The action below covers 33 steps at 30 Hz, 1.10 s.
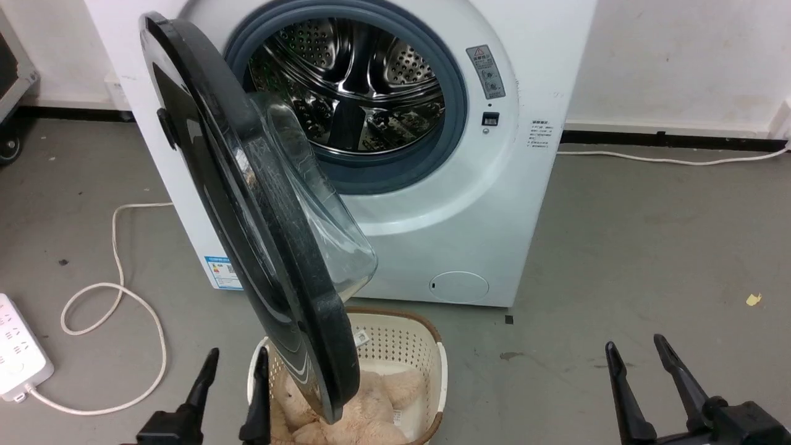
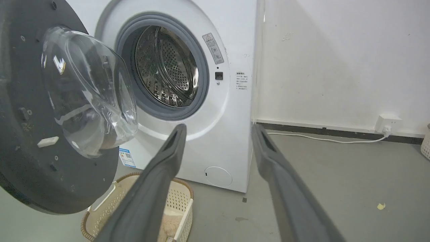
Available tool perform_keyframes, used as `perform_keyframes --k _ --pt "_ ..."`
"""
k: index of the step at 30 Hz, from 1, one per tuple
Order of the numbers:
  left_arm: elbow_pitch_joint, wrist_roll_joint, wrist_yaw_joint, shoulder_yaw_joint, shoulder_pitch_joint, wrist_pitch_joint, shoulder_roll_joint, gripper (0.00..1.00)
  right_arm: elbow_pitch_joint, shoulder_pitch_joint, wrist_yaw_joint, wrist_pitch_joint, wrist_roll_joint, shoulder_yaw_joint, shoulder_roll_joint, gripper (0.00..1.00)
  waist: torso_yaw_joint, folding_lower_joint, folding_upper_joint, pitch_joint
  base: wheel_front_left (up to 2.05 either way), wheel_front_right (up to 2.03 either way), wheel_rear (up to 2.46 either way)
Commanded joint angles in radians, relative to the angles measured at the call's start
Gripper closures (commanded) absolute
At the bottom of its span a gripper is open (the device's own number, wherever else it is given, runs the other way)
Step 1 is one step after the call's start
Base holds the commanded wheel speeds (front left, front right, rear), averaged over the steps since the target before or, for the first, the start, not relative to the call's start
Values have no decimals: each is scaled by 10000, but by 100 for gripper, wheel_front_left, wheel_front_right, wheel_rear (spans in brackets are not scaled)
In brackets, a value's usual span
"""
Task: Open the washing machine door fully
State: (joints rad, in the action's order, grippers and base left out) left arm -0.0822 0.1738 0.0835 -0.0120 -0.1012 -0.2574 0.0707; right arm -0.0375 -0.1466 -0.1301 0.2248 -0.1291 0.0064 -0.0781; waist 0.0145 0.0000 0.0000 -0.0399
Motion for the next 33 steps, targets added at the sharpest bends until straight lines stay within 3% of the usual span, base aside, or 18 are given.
perform_keyframes --k 1,3,12,15,17,20,26,33 --pt "13 -78 -15 -35 -49 -44 -43 0 52 -179 -6 61 46 1 51 0 11 0 0 18 0 0 0" --pt "-58 -8 25 -149 37 -44 -74 100 210 -132 -6 129 56 7 100 0 -5 0 0 47 0 0 0" --pt "542 158 -303 365 321 -44 -131 100 323 -22 -6 201 48 54 171 0 -64 0 0 84 0 0 0" --pt "1333 439 -523 736 602 -44 -161 100 310 -13 -6 207 51 45 181 0 -56 0 0 64 0 0 0" --pt "2047 910 -889 1054 907 -44 -185 100 306 -18 -6 208 38 13 189 0 -44 0 0 51 0 0 0" --pt "3168 988 -1210 980 1413 -44 -196 100 314 -18 -6 179 19 -7 202 0 -28 0 0 19 0 0 0" --pt "4840 556 -1449 -169 2414 521 -200 100 381 14 -6 114 -6 35 227 0 -28 0 0 -1 0 0 0" --pt "5255 654 -1935 -2789 2424 1603 -202 100 618 83 -6 21 -331 -42 260 0 -185 0 0 64 0 0 0"
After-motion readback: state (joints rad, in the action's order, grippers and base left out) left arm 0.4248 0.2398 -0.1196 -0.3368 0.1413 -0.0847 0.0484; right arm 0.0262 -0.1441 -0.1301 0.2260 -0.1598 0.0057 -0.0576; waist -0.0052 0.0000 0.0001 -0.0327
